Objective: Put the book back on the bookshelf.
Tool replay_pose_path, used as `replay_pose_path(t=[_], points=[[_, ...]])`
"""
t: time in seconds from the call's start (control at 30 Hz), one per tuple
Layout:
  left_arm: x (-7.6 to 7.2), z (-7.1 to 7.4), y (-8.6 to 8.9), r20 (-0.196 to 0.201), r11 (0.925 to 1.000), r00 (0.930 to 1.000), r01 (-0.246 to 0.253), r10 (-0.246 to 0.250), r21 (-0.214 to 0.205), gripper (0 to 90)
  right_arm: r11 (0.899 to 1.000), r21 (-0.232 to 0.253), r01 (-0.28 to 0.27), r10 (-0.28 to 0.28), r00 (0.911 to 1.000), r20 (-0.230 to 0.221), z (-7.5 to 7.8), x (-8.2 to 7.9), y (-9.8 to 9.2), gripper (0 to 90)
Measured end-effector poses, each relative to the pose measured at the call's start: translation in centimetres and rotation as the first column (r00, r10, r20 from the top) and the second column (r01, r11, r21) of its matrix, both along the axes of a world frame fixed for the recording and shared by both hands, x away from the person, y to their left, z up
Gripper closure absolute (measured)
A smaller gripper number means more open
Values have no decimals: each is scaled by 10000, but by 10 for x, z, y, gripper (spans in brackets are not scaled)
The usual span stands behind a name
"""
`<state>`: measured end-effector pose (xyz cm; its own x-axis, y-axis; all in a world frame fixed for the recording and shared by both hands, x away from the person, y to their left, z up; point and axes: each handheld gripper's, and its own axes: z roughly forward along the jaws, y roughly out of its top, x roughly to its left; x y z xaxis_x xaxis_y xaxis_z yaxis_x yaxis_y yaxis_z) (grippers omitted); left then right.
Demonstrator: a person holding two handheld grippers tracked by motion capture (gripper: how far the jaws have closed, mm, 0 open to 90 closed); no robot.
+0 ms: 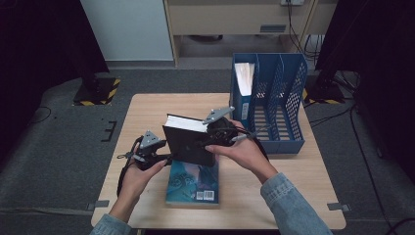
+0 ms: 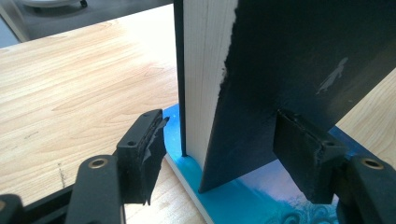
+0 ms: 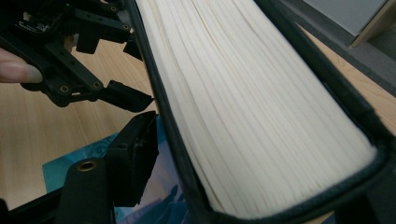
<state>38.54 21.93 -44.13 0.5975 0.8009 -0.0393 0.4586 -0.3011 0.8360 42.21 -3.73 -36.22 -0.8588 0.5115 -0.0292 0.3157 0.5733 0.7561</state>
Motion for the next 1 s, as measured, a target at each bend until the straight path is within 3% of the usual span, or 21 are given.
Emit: replay_pose_path(t=[0.37, 0.53, 0.73, 0.83, 1.0], points=[[1, -2, -1, -67, 10000, 10000, -7, 7, 40, 346, 9995, 150, -271, 272, 9996, -69, 3, 8, 4, 301], [4, -2, 1, -119, 9999, 9999, -57, 59, 108, 305, 9992, 249, -303, 308, 9993, -191, 4, 6, 5, 342], [5, -3, 2, -45, 9996, 9997, -240, 241, 118, 311, 9988, 163, -459, 459, 9989, -35, 5, -2, 7, 373], [4, -3, 3, -98, 9995, 9995, -301, 301, 22, 309, 9988, 302, -378, 376, 9993, 61, 7, -1, 8, 380], [4, -4, 3, -162, 9998, 9996, -213, 213, -23, 308, 9981, 131, -606, 604, 9980, 195, 12, 1, 13, 373]])
